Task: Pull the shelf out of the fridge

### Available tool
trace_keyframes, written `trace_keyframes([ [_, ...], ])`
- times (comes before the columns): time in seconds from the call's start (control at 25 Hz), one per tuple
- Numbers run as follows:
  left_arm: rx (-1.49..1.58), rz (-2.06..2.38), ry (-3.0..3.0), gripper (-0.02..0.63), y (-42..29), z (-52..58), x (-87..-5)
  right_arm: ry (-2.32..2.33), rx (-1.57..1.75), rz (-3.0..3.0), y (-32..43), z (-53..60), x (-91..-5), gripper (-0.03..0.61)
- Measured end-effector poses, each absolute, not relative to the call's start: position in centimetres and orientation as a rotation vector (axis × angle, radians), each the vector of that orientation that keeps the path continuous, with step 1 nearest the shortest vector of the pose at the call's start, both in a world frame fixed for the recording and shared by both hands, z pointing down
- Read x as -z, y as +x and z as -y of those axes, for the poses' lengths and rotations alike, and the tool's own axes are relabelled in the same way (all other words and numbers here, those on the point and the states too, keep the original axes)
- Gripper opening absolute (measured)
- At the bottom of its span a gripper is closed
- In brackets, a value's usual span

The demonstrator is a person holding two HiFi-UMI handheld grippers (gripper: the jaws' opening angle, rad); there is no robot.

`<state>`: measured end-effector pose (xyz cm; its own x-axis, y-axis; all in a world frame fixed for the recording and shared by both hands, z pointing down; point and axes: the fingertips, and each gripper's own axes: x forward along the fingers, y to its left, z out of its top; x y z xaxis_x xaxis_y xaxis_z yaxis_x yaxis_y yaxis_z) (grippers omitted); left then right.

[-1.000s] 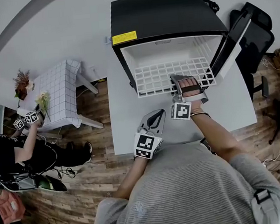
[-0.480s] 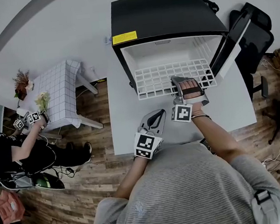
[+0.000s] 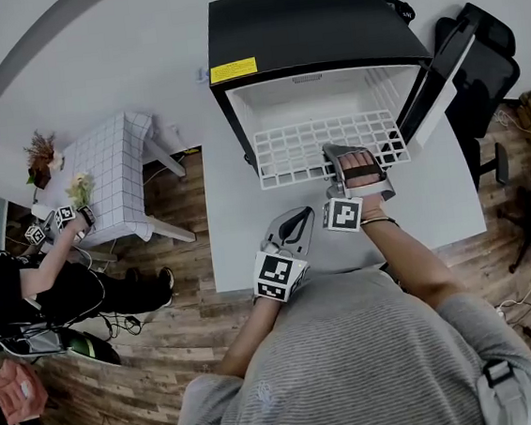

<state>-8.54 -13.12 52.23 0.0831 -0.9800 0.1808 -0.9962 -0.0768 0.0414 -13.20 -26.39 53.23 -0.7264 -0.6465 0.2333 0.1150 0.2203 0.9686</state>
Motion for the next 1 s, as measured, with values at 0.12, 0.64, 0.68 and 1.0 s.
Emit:
trace_keyframes([
  [0.12,-0.161,2.026,2.195,0.011,-8.6,13.2,-52.1,0.49,1.562,1.879,-13.3,26.4,-53.3,0.038],
  [0.64,-0.178,2.008,2.21,0.011,-7.9,12.9,-52.5,0.453,1.401,1.994,-11.4,23.7,-55.4,0.038],
  [0.68,-0.181,2.001,2.211,0.011,-7.8,12.7,-52.8,0.45,1.393,1.989,-11.0,23.6,-55.7,0.038],
  [1.0,-0.166,1.982,2.191,0.011,-7.2,11.9,-53.5,0.455,1.173,2.169,-8.5,23.3,-55.2,0.035],
])
